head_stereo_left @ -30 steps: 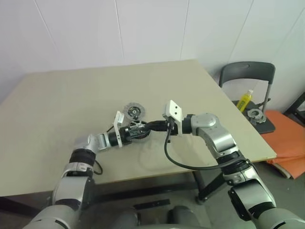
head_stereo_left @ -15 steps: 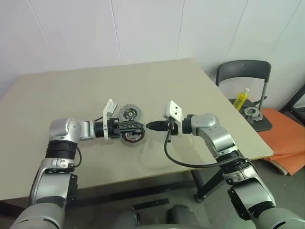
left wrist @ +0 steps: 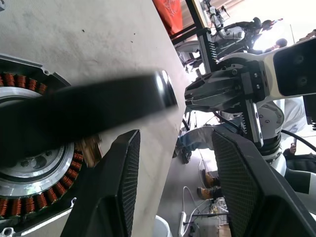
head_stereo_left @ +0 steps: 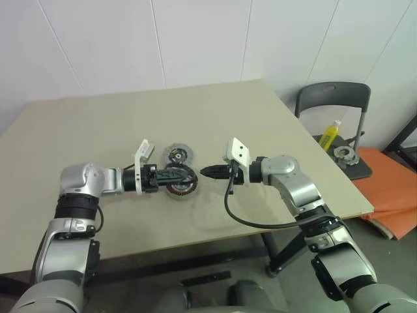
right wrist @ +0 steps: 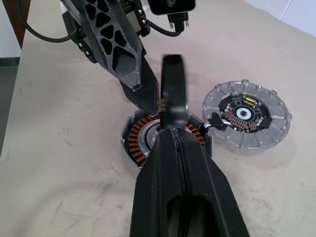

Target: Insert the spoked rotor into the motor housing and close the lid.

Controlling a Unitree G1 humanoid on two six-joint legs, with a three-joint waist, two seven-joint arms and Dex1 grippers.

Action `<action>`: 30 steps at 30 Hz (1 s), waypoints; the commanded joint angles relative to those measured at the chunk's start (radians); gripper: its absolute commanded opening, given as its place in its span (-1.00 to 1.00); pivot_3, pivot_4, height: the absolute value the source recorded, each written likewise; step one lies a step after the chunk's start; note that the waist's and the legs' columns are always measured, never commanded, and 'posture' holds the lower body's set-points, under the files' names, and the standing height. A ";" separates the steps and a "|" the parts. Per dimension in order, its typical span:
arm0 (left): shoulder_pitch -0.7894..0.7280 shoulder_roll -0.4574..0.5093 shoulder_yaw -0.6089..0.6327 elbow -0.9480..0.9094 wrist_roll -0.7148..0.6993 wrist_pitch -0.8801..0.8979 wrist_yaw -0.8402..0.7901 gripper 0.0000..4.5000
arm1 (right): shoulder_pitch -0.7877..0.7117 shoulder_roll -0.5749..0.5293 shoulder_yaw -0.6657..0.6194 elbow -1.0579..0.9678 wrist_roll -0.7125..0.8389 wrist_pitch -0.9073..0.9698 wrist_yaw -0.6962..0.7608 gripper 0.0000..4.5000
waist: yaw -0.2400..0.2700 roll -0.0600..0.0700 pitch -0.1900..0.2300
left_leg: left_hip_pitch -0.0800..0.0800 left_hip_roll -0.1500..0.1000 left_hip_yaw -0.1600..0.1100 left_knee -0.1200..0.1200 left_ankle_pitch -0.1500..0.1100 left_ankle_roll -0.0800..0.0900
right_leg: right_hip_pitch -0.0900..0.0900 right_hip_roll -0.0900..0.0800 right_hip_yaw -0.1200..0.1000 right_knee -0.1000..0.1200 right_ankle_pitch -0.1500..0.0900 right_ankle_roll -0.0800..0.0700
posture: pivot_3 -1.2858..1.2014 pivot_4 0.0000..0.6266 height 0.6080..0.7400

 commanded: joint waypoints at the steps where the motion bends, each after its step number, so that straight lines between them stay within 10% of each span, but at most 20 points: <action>1: -0.004 -0.004 0.018 -0.031 -0.017 -0.020 0.011 0.09 | -0.028 0.006 -0.009 -0.010 0.002 -0.023 -0.004 -1.00 | 0.000 0.000 0.000 | 0.000 0.000 0.000 0.000 0.000 0.000 | 0.000 0.000 0.000 0.000 0.000 0.000 | 0.03 -1.00 1.00; 16: 0.024 -0.027 0.020 -0.063 -0.020 -0.074 0.047 0.09 | -0.030 0.015 -0.006 -0.001 -0.005 -0.029 -0.002 -1.00 | 0.000 0.000 0.000 | 0.000 0.000 0.000 0.000 0.000 0.000 | 0.000 0.000 0.000 0.000 0.000 0.000 | 0.03 -1.00 1.00; 30: 0.109 -0.107 0.017 -0.141 0.244 -0.853 0.173 0.09 | -0.048 0.064 -0.005 0.039 -0.043 -0.057 -0.080 -1.00 | 0.003 0.000 0.000 | 0.000 0.000 0.002 0.000 0.000 0.000 | 0.000 0.000 0.001 0.000 0.003 -0.004 | 0.03 -1.00 1.00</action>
